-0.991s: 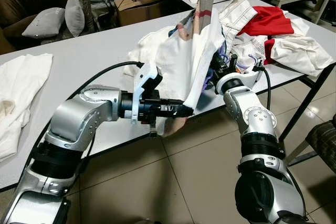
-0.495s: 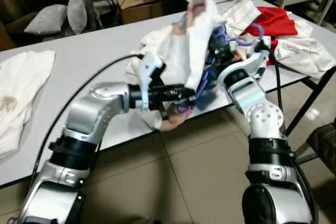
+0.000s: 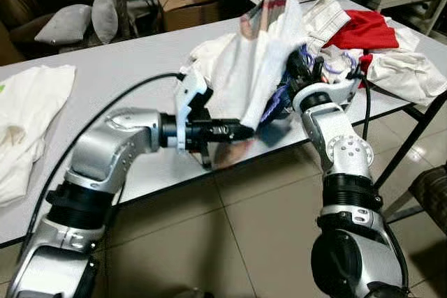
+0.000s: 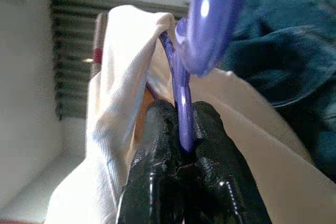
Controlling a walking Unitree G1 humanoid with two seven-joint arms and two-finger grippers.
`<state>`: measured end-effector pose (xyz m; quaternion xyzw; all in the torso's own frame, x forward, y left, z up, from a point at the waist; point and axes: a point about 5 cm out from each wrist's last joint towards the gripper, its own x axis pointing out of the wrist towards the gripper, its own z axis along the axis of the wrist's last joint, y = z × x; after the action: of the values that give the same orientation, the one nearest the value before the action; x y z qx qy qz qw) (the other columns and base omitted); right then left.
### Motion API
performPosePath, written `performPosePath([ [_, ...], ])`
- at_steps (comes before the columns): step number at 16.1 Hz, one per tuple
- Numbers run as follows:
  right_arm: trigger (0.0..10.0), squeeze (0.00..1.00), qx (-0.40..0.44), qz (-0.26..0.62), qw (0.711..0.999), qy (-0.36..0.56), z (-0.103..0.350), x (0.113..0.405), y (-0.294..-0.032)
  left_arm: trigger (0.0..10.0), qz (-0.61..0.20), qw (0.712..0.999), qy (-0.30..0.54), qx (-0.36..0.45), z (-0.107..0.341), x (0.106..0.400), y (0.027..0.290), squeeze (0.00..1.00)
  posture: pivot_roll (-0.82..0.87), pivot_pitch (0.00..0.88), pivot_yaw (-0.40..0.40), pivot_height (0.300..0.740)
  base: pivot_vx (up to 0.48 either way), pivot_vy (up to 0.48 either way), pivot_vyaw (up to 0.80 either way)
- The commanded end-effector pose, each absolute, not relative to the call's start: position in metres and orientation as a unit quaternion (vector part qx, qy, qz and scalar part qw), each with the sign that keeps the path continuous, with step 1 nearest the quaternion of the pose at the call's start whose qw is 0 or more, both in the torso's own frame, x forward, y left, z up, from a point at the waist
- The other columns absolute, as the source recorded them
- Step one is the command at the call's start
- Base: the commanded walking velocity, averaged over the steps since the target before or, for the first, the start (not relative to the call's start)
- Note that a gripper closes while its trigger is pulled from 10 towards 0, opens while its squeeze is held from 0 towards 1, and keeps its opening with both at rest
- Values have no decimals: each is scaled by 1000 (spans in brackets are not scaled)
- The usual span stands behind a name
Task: Hang hanger
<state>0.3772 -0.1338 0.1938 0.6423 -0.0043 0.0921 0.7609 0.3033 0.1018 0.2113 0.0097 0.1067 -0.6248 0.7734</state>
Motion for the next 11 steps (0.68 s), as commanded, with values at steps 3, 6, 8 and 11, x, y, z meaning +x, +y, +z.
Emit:
performPosePath([
  [3,10000,0,661,51,745,-74,215,387,-156,0,-681,721,128,-16,206,284,87,0,-79,0,79,740,0,0,0],
  [6,10000,0,719,35,689,-82,216,393,-153,0,-697,702,140,-27,199,275,71,0,-69,0,73,740,0,0,0],
  [8,10000,0,754,49,650,-88,222,393,-152,0,-657,738,146,-49,189,288,70,0,-64,0,73,740,0,0,0],
  [11,10000,0,754,69,648,-86,225,393,-148,0,-605,785,120,-59,191,306,73,0,-67,0,75,740,0,0,0],
])
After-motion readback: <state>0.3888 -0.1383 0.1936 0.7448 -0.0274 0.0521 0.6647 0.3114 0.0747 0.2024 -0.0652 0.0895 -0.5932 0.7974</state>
